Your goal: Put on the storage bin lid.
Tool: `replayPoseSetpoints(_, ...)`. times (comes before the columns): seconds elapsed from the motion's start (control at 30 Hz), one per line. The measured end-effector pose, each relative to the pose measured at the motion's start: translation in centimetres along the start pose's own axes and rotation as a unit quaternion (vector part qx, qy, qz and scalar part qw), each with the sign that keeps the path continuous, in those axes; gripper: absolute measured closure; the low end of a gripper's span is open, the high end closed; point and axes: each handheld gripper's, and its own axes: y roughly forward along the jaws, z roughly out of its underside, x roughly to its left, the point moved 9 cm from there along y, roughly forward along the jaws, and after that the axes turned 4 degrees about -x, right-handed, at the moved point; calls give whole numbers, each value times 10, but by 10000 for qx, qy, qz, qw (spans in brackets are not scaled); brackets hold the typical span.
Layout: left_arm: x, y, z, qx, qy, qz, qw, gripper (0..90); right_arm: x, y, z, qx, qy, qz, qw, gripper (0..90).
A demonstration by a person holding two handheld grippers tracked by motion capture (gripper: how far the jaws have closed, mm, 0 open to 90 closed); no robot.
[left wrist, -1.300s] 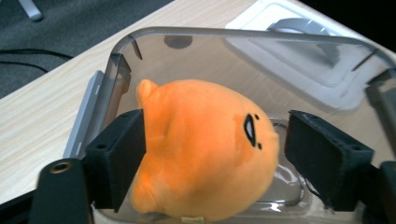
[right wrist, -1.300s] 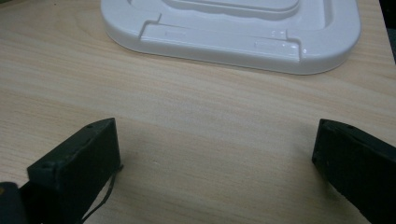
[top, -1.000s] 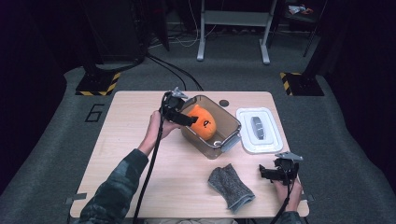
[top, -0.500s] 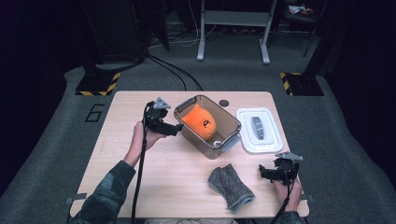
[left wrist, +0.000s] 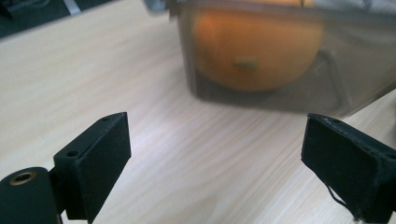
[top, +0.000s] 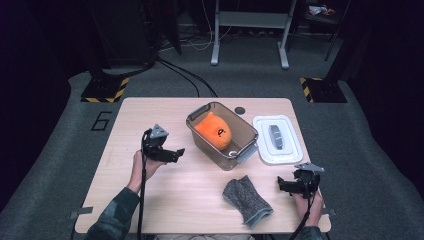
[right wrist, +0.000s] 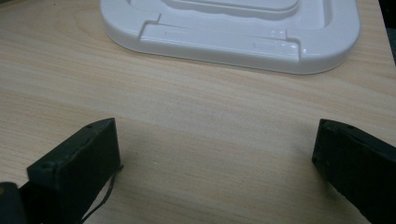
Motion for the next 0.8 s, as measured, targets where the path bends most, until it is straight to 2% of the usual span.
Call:
replayPoseSetpoints(0.1, 3, 6, 15, 162, -77, 47, 9998, 74, 0, 0, 0, 3, 5, 3, 10000, 0)
replayPoseSetpoints(0.13, 5, 9, 23, 299, -75, 28, 9995, 71, 0, 0, 0, 3, 5, 2, 10000, 0)
replayPoseSetpoints(0.17, 10, 15, 38, 465, -144, 19, 9988, 60, 0, 0, 0, 2, 5, 3, 10000, 0)
replayPoseSetpoints(0.2, 12, 18, 46, 584, -213, 35, 9981, 60, 0, 0, 0, 3, 3, 4, 10000, 0)
replayPoseSetpoints(0.23, 12, 18, 46, 584, -213, 35, 9981, 55, 0, 0, 0, 4, 3, 2, 10000, 0)
replayPoseSetpoints(0.27, 14, 21, 54, 659, -236, 1, 9975, 55, 0, 0, 0, 4, 3, 2, 10000, 0)
replayPoseSetpoints(0.3, 19, 28, 67, 820, -198, -145, 9963, 52, 0, 0, 0, 3, 3, 2, 10000, 0)
replayPoseSetpoints(0.33, 22, 30, 73, 936, -187, -84, 9954, 49, 0, 0, 0, 4, 3, 2, 10000, 0)
replayPoseSetpoints(0.37, 25, 32, 78, 968, -228, -141, 9949, 37, 0, 0, 0, 4, 5, 2, 10000, 0)
replayPoseSetpoints(0.47, 30, 33, 81, 868, -149, -265, 9958, 32, 1, 0, 0, -6, 39, 2, 10000, 0)
replayPoseSetpoints(0.5, 35, 34, 83, 776, -16, -396, 9962, 31, 1, 0, 0, -5, 40, 1, 10000, 0)
replayPoseSetpoints(0.53, 35, 34, 83, 776, -16, -396, 9962, 19, 1, 0, 0, -5, 40, 1, 10000, 0)
replayPoseSetpoints(0.57, 36, 36, 83, 633, -64, -400, 9972, 19, 1, 0, 0, -5, 40, 1, 10000, 0)
replayPoseSetpoints(0.6, 38, 36, 83, 590, -92, -434, 9973, 3, 1, 0, 0, 2, 55, 1, 10000, 0)
replayPoseSetpoints(0.63, 40, 36, 84, 638, -23, -417, 9971, 1, 1, 0, 0, 9, 67, 8, 10000, 0)
replayPoseSetpoints(0.8, 40, 36, 84, 631, -19, -392, 9972, 2, 1, 0, 0, 16, 63, -1, 10000, 0)
